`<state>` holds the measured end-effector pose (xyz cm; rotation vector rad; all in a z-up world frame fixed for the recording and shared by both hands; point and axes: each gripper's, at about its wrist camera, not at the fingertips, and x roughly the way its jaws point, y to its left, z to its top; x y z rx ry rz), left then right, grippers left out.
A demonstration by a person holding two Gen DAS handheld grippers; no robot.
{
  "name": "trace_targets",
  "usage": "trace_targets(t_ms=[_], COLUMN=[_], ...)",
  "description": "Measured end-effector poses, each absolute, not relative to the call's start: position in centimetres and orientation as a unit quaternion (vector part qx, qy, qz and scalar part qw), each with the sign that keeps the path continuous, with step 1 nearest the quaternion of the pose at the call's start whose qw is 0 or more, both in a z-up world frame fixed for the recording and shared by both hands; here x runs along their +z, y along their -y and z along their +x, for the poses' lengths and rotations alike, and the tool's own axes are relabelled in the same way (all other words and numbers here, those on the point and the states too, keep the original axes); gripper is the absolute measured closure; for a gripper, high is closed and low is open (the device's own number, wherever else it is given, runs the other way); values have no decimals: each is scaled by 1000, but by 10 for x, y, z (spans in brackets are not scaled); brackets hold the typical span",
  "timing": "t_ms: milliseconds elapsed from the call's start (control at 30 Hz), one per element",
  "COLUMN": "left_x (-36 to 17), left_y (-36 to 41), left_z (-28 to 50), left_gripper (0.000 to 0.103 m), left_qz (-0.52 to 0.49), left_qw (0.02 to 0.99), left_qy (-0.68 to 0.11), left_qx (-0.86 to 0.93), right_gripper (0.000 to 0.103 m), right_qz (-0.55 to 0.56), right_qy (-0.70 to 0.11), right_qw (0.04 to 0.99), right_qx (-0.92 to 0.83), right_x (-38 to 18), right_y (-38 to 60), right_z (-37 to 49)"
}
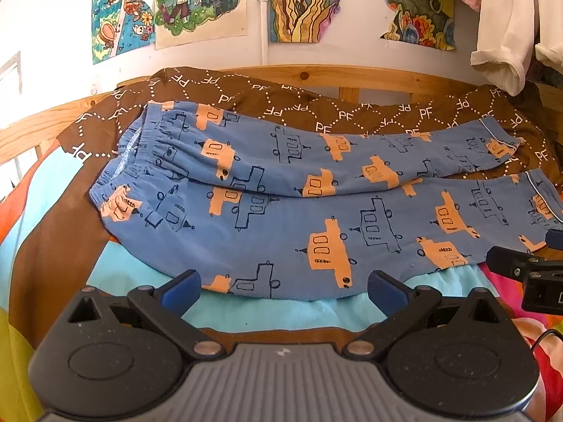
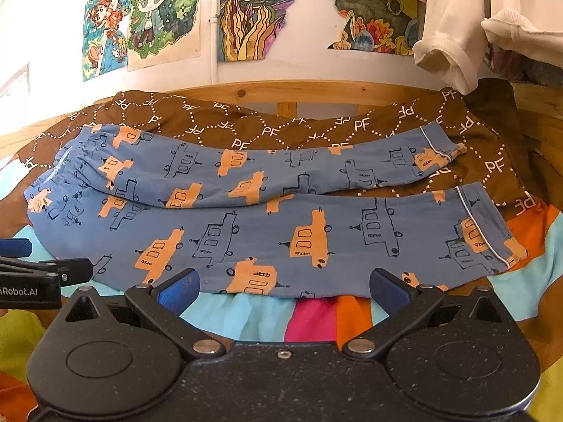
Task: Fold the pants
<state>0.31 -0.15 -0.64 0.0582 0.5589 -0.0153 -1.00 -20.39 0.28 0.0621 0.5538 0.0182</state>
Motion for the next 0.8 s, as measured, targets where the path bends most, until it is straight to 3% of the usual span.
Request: trace_targets(t_ms=[467,800], left_x=[-9,26], left_y=[6,18], left_z=[16,48], left_gripper=[0,0], left_qz=[36,83], left_qw=[947,929], left_qy=[-318,-353], left_qx=[-7,-69], right_gripper=[1,1], right_qz=[39,41], right_qy=[-314,-354], right_qw=[948,932], right_qx=[26,67], right_x=[0,19], right_y=[206,224], right_z=[0,22])
